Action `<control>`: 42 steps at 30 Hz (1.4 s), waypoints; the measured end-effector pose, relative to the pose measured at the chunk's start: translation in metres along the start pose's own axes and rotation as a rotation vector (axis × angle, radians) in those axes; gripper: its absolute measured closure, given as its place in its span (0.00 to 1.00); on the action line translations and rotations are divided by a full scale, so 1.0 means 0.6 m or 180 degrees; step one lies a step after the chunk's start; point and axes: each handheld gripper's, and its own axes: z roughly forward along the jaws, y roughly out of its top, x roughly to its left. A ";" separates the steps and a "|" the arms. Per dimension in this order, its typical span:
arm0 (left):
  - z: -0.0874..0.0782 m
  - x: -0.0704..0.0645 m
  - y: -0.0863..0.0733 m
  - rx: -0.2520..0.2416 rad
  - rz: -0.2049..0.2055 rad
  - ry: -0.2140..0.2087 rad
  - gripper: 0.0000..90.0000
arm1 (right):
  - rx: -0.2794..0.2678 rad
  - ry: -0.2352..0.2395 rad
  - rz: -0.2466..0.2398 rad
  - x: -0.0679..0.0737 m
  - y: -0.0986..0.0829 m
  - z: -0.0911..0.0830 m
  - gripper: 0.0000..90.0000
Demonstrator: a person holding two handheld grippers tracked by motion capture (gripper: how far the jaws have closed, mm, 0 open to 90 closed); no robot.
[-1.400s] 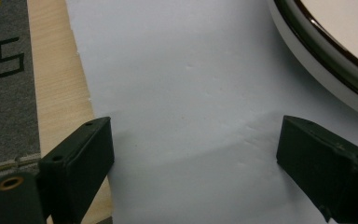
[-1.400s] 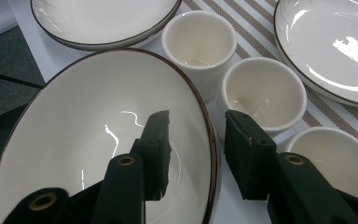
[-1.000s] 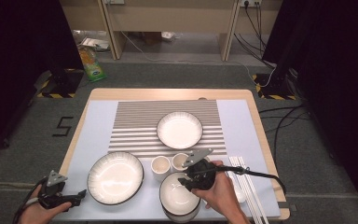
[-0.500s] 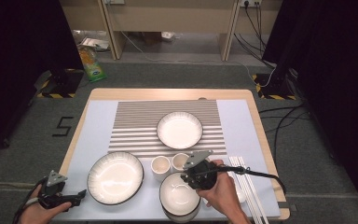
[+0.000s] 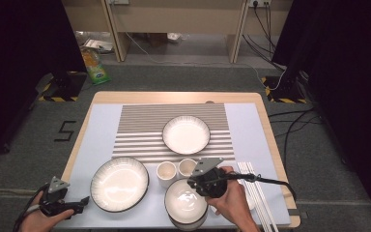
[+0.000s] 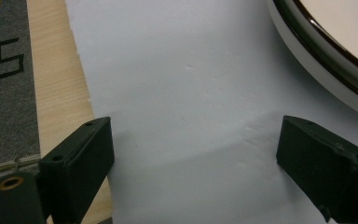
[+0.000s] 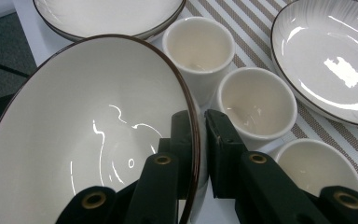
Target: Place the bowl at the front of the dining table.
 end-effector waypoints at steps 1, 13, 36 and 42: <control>0.000 0.000 0.000 0.0004 0.0009 0.0001 0.11 | -0.0005 0.0005 -0.0002 0.000 0.000 -0.001 0.91; 0.000 0.000 0.000 0.0000 0.0001 0.0002 0.11 | -0.0236 0.0071 0.0138 -0.016 0.006 -0.031 0.91; 0.000 0.001 0.000 0.0003 0.0014 -0.0008 0.11 | -0.0427 0.0171 0.0341 -0.070 0.062 -0.054 0.91; 0.000 0.001 0.000 0.0002 0.0016 -0.0009 0.11 | -0.0491 0.0130 0.0486 -0.100 0.074 -0.054 0.91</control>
